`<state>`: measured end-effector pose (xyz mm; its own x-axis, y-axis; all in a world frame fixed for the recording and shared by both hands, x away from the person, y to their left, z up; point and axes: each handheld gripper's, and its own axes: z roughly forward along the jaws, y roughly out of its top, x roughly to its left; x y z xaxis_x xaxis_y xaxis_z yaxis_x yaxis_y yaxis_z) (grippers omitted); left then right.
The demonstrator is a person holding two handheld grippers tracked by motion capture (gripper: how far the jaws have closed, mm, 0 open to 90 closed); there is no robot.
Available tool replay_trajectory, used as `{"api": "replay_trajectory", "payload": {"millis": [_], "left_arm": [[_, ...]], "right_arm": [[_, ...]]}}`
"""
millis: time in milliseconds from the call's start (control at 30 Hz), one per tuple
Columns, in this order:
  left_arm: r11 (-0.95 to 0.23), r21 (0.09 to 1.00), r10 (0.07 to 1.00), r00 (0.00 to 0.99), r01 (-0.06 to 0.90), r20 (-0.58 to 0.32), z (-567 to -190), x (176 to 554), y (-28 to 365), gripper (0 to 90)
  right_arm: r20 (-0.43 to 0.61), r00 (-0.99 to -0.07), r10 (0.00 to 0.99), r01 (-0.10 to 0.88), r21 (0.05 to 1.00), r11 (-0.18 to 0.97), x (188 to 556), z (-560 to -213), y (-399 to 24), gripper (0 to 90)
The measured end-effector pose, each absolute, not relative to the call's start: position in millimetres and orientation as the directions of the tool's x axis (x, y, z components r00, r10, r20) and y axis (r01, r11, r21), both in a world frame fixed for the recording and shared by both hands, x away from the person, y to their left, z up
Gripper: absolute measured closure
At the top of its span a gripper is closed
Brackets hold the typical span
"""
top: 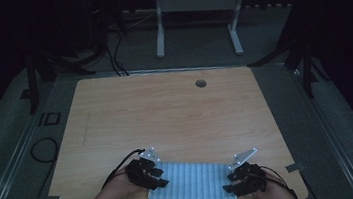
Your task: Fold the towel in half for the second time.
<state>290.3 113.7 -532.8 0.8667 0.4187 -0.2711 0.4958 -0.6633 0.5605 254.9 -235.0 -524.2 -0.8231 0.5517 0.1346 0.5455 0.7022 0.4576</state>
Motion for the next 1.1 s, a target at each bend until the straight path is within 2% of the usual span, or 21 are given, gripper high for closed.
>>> {"api": "replay_trajectory", "payload": {"millis": [100, 333, 500, 867, 1100], "left_arm": [[-0.663, 0.558, 0.43, 0.864, 0.499, -0.261, -532.1, 294.0, 113.9, 51.9], [-0.63, 0.569, 0.484, 0.84, 0.529, -0.245, -533.9, 314.5, 117.4, 51.4], [-0.617, 0.584, 0.533, 0.826, 0.527, -0.182, -534.8, 331.6, 119.5, 50.9], [-0.606, 0.572, 0.6, 0.79, 0.553, -0.128, -534.0, 384.8, 130.7, 51.0], [-0.627, 0.538, 0.628, 0.774, 0.564, -0.078, -530.9, 414.9, 127.1, 51.0]], "right_arm": [[0.133, -0.82, 0.556, 0.547, 0.467, 0.695, 263.4, -525.0, -237.2, 54.1], [0.082, -0.809, 0.582, 0.555, 0.434, 0.71, 309.5, -524.7, -229.3, 51.5], [0.053, -0.812, 0.582, 0.54, 0.447, 0.713, 338.5, -525.3, -222.0, 51.4], [0.103, -0.785, 0.611, 0.578, 0.475, 0.664, 399.2, -529.4, -208.1, 51.4], [0.076, -0.777, 0.625, 0.583, 0.461, 0.669, 419.1, -527.9, -196.4, 51.4]]}}
